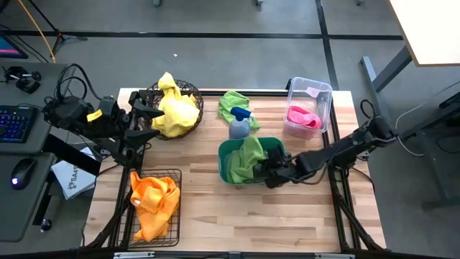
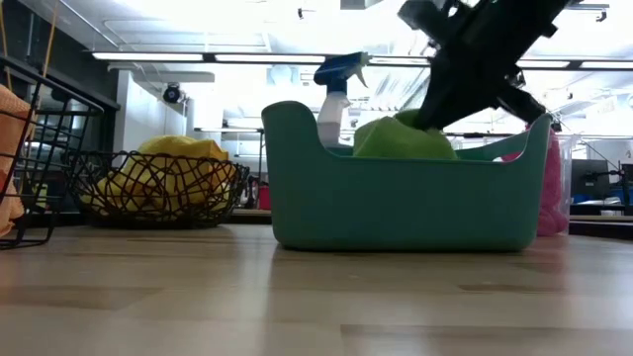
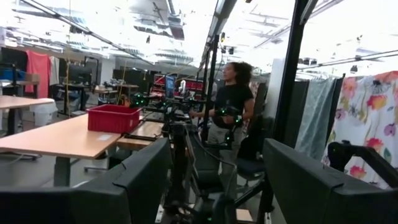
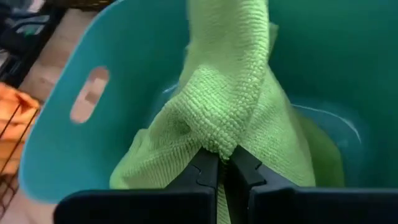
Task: Sort microfiber towel by color & place in baskets
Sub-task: Put the bottom green towel into the blue bin
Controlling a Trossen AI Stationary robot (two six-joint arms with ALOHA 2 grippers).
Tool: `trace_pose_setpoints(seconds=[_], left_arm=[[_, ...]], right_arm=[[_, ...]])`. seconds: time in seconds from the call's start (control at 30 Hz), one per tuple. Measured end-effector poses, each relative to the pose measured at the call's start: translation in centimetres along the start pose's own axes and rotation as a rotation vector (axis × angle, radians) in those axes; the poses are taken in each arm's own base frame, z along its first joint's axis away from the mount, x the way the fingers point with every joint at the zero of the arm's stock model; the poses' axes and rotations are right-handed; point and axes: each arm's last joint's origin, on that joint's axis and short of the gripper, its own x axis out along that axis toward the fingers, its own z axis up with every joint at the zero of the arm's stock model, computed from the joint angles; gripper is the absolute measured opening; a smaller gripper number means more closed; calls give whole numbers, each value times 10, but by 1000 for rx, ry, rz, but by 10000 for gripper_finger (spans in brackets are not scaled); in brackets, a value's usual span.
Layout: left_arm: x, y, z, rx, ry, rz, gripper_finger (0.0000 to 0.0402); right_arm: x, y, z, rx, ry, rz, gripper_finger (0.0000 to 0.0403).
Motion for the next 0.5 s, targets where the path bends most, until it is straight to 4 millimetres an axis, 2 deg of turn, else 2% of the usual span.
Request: trace_pose_setpoints(seconds=[0.1,0.23,0.37,0.5], left_arm=[[0,0,0,10,0,1,245],[3,-1,-2,16,7,10,245],[4,-2,-3,25,13,21,245],[5,1,-4,27,13,124,245]], right_arm=[[7,-1,9,34,73,-6,3],[9,6,23,-75,247,57,37],[1,16,36,-218,388,129,110],[-17,28,55,-426,470,191,195]])
